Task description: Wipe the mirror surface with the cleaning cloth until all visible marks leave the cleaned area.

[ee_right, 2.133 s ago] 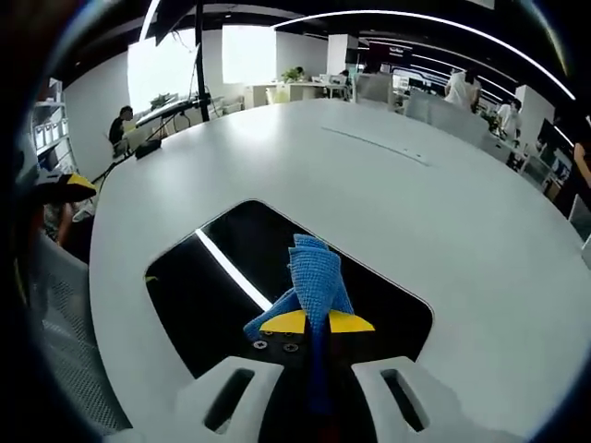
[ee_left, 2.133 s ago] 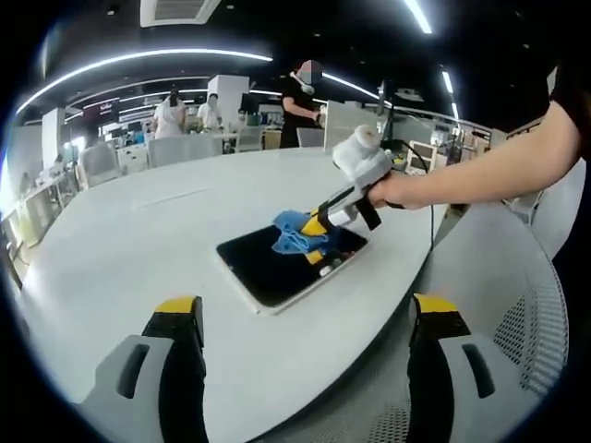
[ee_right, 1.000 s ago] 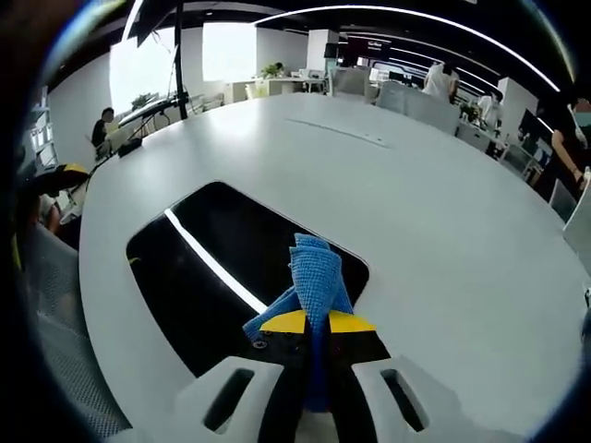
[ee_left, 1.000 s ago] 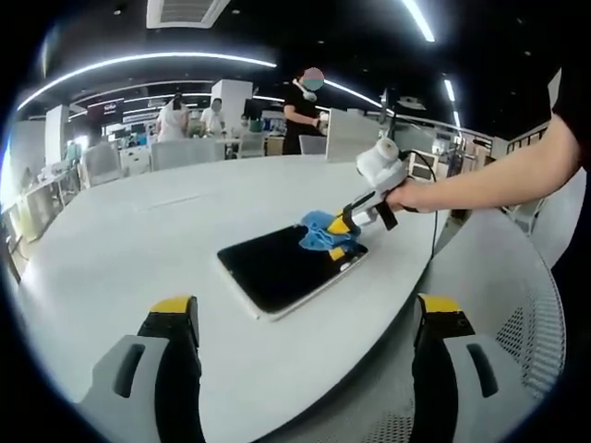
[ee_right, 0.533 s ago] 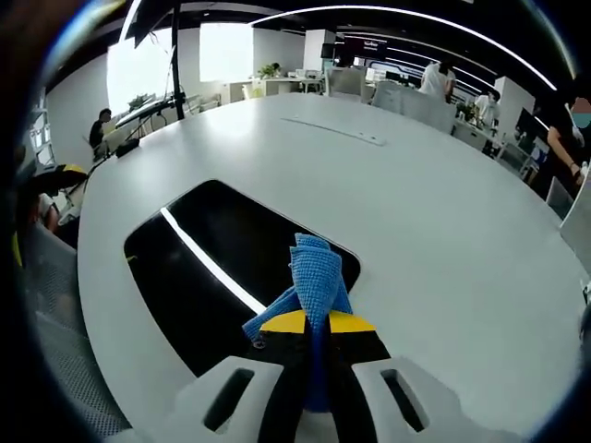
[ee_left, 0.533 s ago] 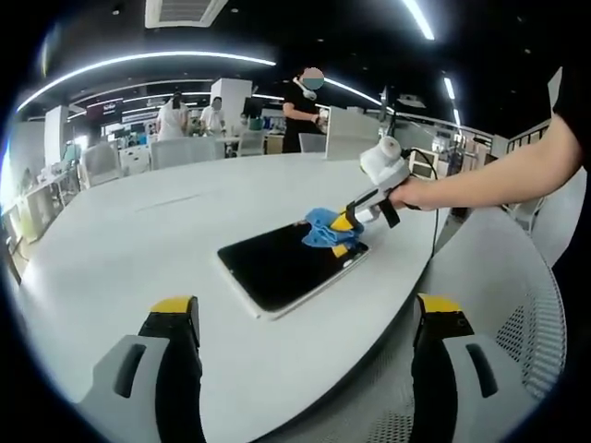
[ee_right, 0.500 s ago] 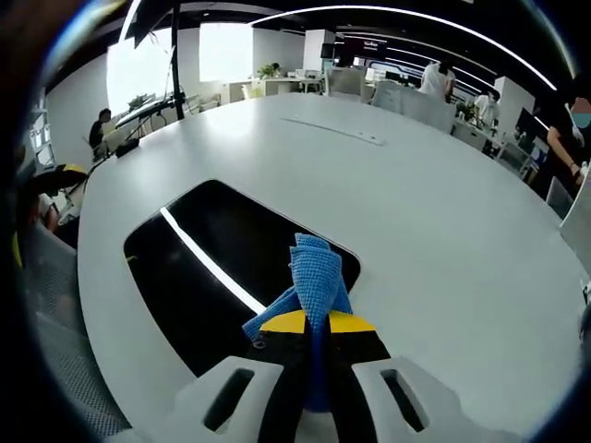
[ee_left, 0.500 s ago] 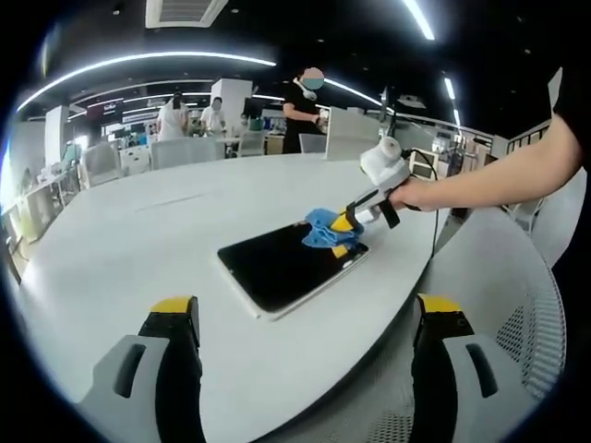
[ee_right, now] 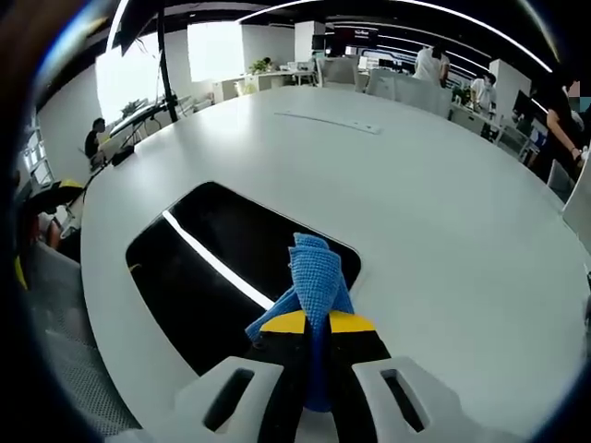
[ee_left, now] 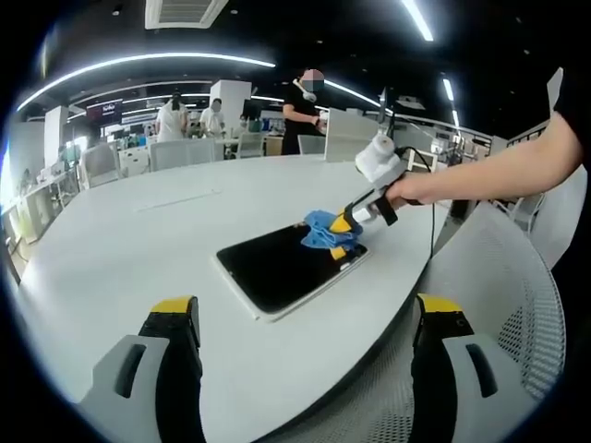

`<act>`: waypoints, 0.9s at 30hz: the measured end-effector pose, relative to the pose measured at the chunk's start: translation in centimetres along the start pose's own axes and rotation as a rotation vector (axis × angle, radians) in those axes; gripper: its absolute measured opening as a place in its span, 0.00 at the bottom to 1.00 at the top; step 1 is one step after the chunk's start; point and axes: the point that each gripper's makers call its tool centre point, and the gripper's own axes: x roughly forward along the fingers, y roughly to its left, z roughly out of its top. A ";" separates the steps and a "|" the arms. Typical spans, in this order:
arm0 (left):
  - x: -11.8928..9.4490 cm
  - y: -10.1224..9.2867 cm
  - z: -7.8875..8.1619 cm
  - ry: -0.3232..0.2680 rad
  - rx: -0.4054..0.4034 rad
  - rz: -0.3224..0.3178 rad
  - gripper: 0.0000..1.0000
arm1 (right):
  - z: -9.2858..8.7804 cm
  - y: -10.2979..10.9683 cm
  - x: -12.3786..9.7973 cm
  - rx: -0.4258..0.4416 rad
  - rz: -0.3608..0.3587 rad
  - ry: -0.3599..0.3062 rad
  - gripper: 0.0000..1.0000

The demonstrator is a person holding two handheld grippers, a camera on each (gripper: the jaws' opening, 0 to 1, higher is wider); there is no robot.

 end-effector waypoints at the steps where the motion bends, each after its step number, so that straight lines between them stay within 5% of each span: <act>1: 0.0 0.0 0.0 -0.002 0.000 0.000 0.94 | 0.0 0.0 0.0 -0.013 0.000 0.001 0.01; 27: -0.2 -0.3 0.3 -0.013 -0.004 -0.010 0.94 | -2.1 3.0 -2.1 -0.028 0.059 0.011 0.01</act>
